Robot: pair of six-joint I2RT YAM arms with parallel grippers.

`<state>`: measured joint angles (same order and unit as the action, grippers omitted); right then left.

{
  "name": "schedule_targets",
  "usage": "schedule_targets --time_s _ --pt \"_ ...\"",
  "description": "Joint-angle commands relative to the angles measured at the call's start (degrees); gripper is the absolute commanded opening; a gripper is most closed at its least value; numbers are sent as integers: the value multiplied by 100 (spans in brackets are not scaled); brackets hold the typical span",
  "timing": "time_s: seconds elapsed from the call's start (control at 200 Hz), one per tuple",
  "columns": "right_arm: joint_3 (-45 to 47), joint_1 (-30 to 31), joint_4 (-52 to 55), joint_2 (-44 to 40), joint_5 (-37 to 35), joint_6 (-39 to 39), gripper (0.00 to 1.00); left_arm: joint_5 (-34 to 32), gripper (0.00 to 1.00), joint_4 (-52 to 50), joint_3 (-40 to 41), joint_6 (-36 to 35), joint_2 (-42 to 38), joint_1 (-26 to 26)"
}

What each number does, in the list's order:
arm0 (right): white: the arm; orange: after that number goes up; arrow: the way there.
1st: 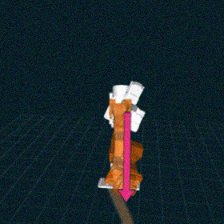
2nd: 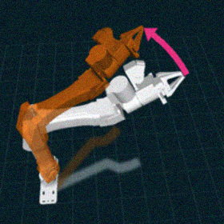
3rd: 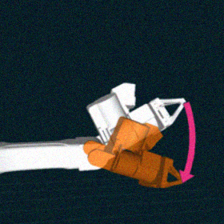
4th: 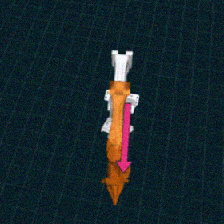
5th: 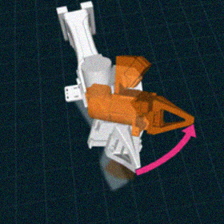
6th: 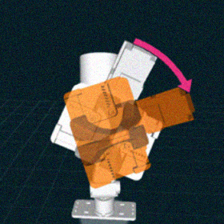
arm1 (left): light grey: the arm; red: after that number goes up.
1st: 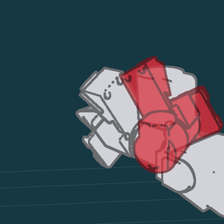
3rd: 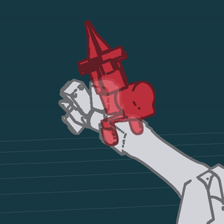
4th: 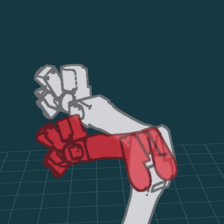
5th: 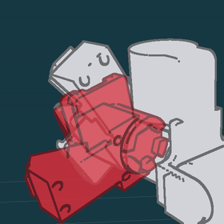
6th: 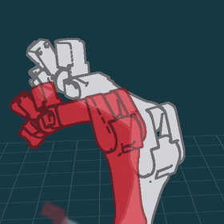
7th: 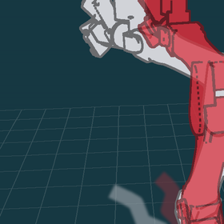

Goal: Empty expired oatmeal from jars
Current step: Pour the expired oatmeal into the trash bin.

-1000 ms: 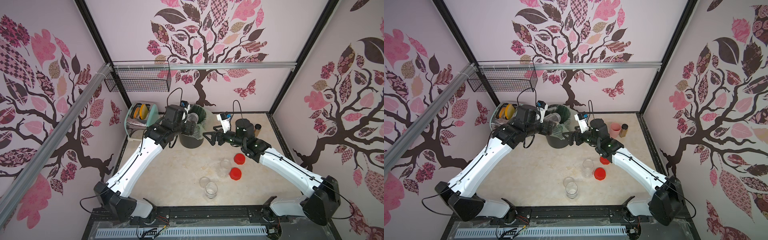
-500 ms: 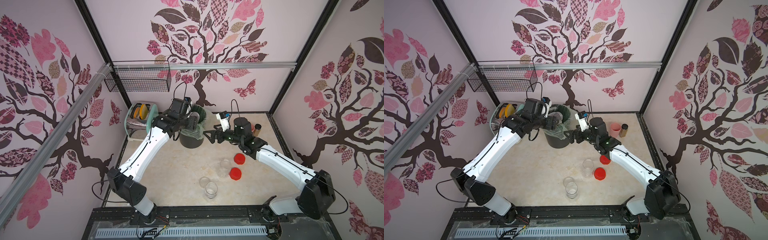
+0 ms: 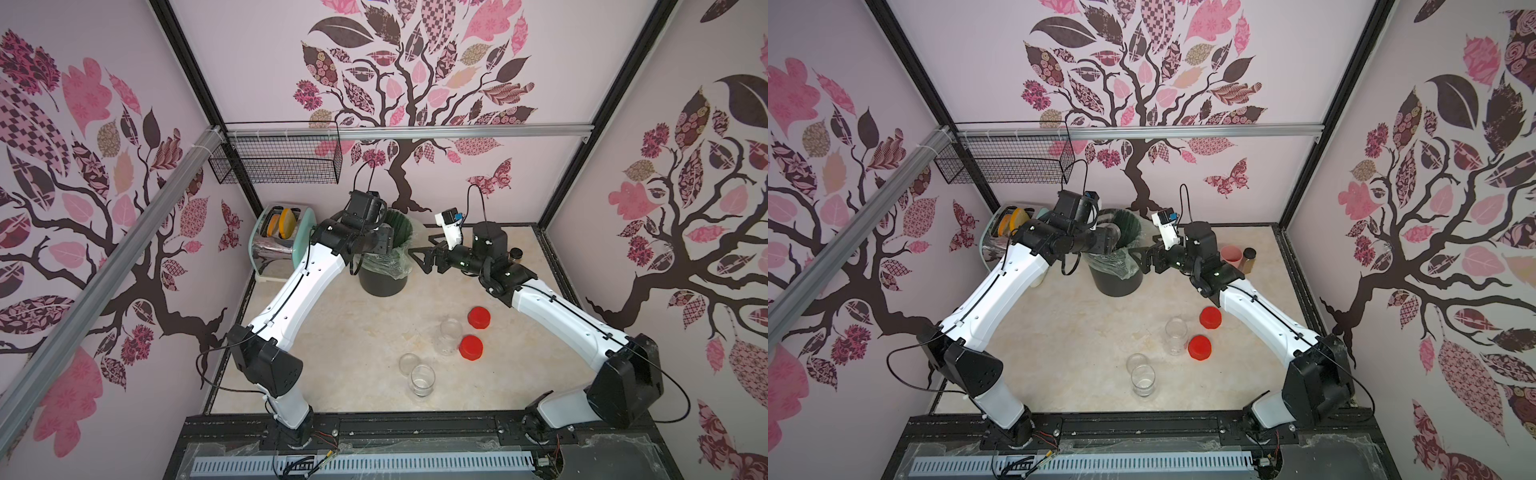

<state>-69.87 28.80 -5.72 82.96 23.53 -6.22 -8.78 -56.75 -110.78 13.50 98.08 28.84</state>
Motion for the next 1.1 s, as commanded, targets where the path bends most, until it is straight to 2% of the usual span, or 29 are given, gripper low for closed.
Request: schedule_targets --time_s 0.0,0.435,0.78,0.95,1.095 --pt "68 13 -245 -151 152 539 100 -152 0 -142 -362 74 58 -31" --pt "171 15 -707 -65 459 1042 100 -54 0 -779 -1481 208 857 -124" --pt "-244 20 -371 215 460 1385 100 37 0 -1418 -2401 497 1455 -269" --pt "-348 19 -316 286 468 1453 100 399 0 -1831 -2811 818 1787 -435" --pt "-406 15 -293 339 511 1451 100 1044 0 -1896 -2786 1220 1875 -739"
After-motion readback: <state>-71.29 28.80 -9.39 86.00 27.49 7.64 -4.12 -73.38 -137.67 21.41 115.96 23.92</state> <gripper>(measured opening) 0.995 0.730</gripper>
